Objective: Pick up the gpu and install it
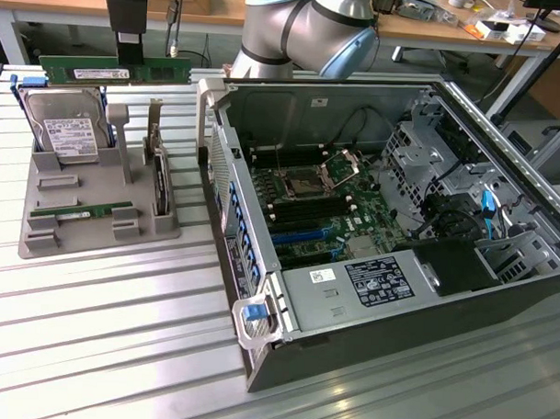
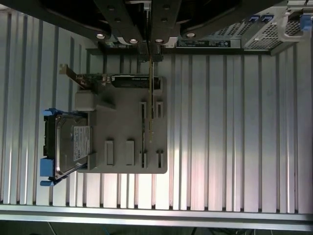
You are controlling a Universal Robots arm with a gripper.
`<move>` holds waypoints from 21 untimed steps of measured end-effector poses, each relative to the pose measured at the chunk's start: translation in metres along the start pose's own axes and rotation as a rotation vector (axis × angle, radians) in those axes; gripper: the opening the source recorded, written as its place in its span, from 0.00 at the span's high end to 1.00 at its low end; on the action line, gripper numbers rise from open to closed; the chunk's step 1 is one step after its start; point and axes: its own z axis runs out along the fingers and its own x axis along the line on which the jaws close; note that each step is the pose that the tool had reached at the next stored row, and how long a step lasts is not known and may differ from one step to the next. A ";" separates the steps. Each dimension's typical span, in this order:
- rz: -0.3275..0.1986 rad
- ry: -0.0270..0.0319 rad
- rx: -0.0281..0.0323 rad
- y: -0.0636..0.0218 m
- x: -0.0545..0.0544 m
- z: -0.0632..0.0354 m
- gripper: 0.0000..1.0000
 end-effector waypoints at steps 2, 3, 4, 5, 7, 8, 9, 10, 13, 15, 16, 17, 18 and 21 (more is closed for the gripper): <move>0.000 0.0000 0.0000 -0.0016 0.000 -0.0001 0.88; 0.000 0.0000 0.0000 -0.0023 0.000 0.0000 0.88; 0.000 0.0000 0.0000 -0.0032 0.000 -0.0001 0.88; 0.000 0.0000 0.0001 -0.0037 0.000 -0.0001 0.88; 0.000 0.0000 0.0000 -0.0047 0.000 -0.0002 0.88; 0.000 0.0000 0.0000 -0.0056 0.000 -0.0002 0.88; 0.000 0.0000 0.0000 -0.0072 0.000 -0.0002 0.88; 0.000 0.0000 0.0000 -0.0084 0.000 -0.0002 0.88; 0.000 0.0001 0.0000 -0.0103 0.000 -0.0003 0.88; 0.000 0.0000 0.0000 -0.0115 0.000 -0.0004 0.88; 0.000 0.0000 0.0000 -0.0120 0.000 -0.0004 0.88; 0.000 0.0000 0.0000 -0.0126 0.000 -0.0004 0.88; 0.000 0.0000 0.0000 -0.0131 0.000 -0.0004 0.88; 0.000 0.0000 0.0000 -0.0157 0.000 -0.0005 0.88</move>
